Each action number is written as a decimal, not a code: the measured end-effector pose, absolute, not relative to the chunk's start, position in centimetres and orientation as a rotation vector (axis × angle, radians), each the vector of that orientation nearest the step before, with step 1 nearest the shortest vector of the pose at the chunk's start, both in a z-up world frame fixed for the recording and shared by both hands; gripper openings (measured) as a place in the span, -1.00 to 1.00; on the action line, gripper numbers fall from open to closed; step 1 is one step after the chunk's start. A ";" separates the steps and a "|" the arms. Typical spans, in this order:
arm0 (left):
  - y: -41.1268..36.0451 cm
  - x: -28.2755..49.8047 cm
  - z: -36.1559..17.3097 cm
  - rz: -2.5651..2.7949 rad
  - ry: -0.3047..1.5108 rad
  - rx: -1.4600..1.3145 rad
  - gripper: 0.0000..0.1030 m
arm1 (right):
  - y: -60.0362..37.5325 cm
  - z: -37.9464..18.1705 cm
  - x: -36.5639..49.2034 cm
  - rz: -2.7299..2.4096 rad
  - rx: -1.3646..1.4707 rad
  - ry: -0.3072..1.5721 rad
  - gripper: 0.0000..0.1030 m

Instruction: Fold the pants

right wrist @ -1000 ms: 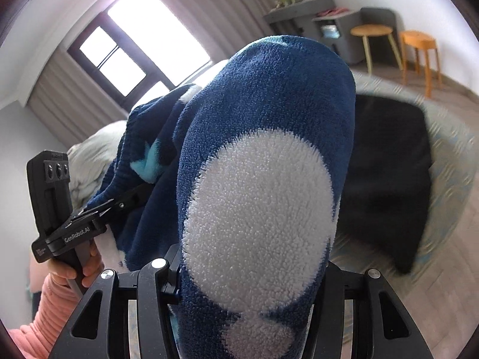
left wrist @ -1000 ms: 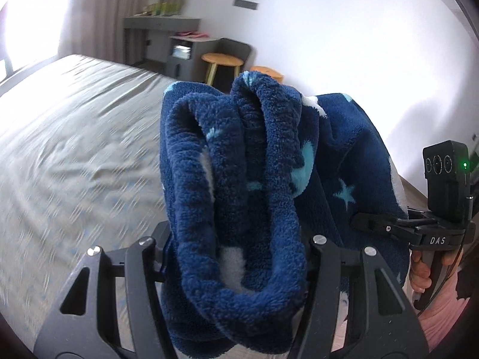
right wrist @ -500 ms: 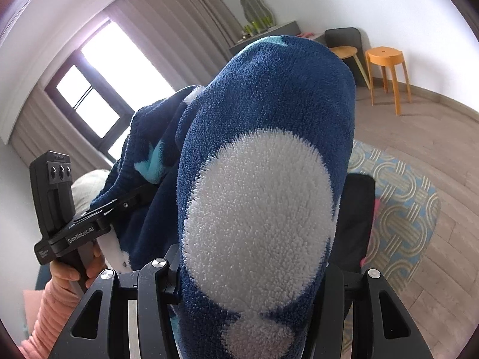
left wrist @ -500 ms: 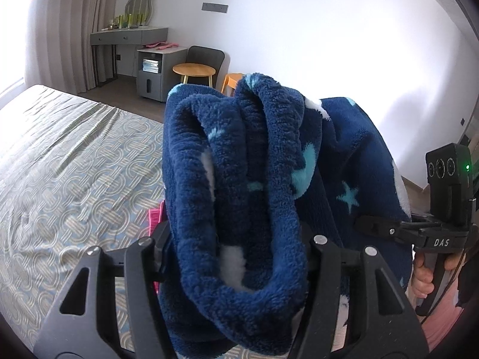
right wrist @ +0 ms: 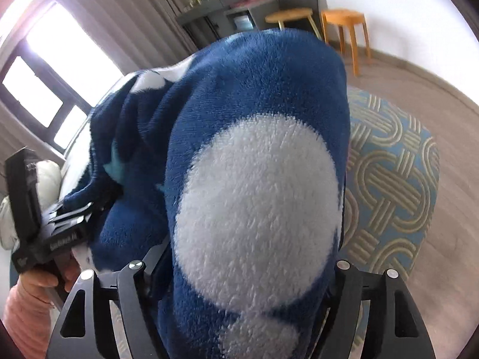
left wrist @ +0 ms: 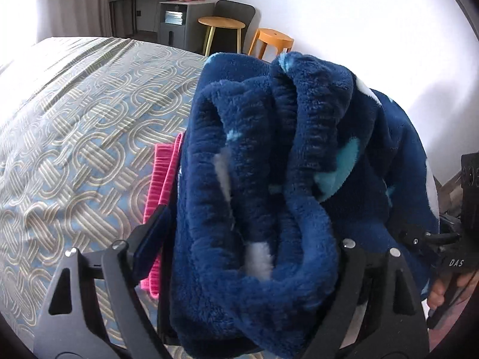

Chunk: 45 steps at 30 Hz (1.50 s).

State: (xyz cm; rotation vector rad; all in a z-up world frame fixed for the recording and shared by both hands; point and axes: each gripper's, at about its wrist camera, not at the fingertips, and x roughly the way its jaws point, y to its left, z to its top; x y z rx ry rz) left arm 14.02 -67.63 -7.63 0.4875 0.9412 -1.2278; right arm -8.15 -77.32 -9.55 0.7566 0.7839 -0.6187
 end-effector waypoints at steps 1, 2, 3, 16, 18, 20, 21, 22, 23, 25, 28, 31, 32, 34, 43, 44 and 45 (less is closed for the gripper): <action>-67.6 13.8 -7.5 -1.230 0.917 0.511 0.74 | -77.0 -9.6 -8.2 -0.627 0.743 0.786 0.59; -67.7 13.7 -7.5 -1.232 0.905 0.523 0.74 | -76.9 -9.6 -8.2 -0.632 0.743 0.790 0.61; -67.6 13.7 -7.5 -1.233 0.901 0.528 0.74 | -76.9 -9.6 -8.2 -0.632 0.758 0.792 0.63; -65.4 11.6 -4.7 -1.208 0.830 0.496 0.78 | -76.4 -7.8 -10.5 -0.726 0.826 0.781 0.69; -64.2 10.0 -3.1 -1.242 0.784 0.499 0.78 | -75.1 -6.6 -11.8 -0.732 0.839 0.762 0.69; -63.3 8.8 -1.6 -1.262 0.744 0.505 0.79 | -73.3 -5.3 -13.0 -0.735 0.820 0.741 0.69; -62.5 8.1 -0.8 -1.273 0.725 0.502 0.79 | -72.4 -4.7 -13.4 -0.741 0.805 0.738 0.69; -61.9 7.4 -0.2 -1.281 0.714 0.498 0.79 | -71.4 -4.3 -13.7 -0.749 0.789 0.736 0.69; -61.2 6.9 0.3 -1.285 0.706 0.496 0.79 | -70.2 -3.7 -14.2 -0.761 0.769 0.737 0.69; -59.8 5.7 1.5 -1.290 0.687 0.492 0.79 | -68.8 -2.7 -14.3 -0.765 0.750 0.739 0.69; -57.7 4.7 2.8 -1.292 0.669 0.477 0.79 | -66.8 -1.5 -14.4 -0.758 0.731 0.740 0.69; -55.4 3.7 4.0 -1.282 0.653 0.461 0.79 | -65.4 -0.2 -14.4 -0.758 0.704 0.734 0.69; -54.6 3.4 4.5 -1.275 0.646 0.455 0.79 | -64.7 0.3 -14.2 -0.757 0.694 0.731 0.69; -53.1 3.1 5.2 -1.261 0.637 0.433 0.79 | -63.6 0.8 -14.2 -0.757 0.659 0.724 0.69; -46.7 2.4 6.4 -1.160 0.593 0.371 0.79 | -57.2 3.5 -14.0 -0.789 0.465 0.682 0.69; -45.9 2.2 6.4 -1.154 0.588 0.366 0.79 | -56.5 3.8 -14.1 -0.793 0.460 0.669 0.69; -45.1 2.0 6.5 -1.147 0.581 0.363 0.79 | -56.0 3.9 -14.3 -0.799 0.456 0.658 0.69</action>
